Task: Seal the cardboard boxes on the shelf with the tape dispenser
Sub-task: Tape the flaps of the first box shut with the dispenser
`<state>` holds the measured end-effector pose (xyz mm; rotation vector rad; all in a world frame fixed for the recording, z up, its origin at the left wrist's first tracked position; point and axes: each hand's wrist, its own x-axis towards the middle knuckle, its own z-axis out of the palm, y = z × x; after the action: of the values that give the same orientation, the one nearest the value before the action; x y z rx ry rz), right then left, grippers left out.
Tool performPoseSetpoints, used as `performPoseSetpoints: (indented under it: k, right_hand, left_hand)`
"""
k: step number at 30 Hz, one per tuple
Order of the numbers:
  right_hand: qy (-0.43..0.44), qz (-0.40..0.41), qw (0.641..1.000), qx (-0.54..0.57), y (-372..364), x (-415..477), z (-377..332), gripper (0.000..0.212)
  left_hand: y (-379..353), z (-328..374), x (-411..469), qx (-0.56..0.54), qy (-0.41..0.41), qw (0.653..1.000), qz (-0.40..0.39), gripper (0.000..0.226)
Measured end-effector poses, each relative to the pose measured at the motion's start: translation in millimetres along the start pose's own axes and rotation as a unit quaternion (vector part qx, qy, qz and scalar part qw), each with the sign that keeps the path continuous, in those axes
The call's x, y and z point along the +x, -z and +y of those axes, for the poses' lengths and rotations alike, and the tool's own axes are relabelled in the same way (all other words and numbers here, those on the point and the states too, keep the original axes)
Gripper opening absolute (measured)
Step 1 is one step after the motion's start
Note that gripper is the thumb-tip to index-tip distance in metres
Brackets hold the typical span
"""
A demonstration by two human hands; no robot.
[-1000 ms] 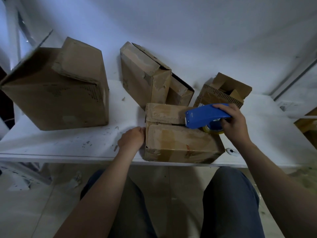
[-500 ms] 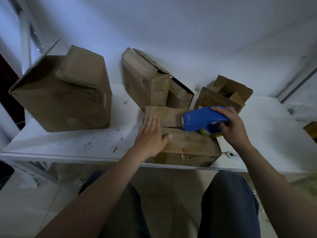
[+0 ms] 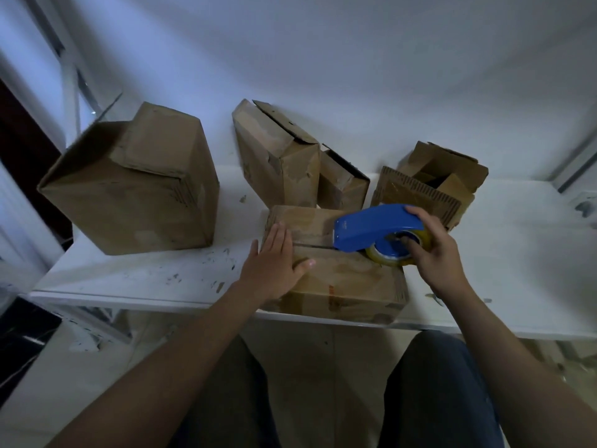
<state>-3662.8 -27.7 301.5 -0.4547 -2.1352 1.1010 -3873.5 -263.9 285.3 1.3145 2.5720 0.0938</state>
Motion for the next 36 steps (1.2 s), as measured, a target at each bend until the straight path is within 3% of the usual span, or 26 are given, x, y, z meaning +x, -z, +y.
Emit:
performPoseSetpoints:
  k: [4, 9, 15, 19, 36]
  right_hand:
    - [0.041, -0.025, 0.999, -0.008, -24.9, -1.1, -10.5, 0.060]
    - [0.076, -0.074, 0.994, -0.038, -49.4, 7.6, -21.9, 0.066]
    - [0.097, -0.156, 0.979, -0.092, -39.3, 25.8, -24.1, 0.082]
    - [0.116, -0.188, 0.966, -0.135, -32.6, 31.8, -29.2, 0.082]
    - [0.091, -0.151, 0.975, -0.131, -11.1, 17.0, -11.9, 0.083]
  left_hand:
    - [7.9, -32.7, -3.6, 0.025, 0.018, 1.000, 0.005, 0.092]
    - [16.6, -62.5, -11.2, 0.039, 0.047, 0.998, -0.007, 0.118]
    - [9.9, -62.9, -8.8, 0.019, 0.061, 0.998, 0.010, 0.104]
    - [7.8, -65.8, -8.1, 0.014, 0.056, 0.998, 0.011, 0.096]
    - [10.0, -49.7, -16.4, 0.070, 0.038, 0.996, 0.031, 0.103]
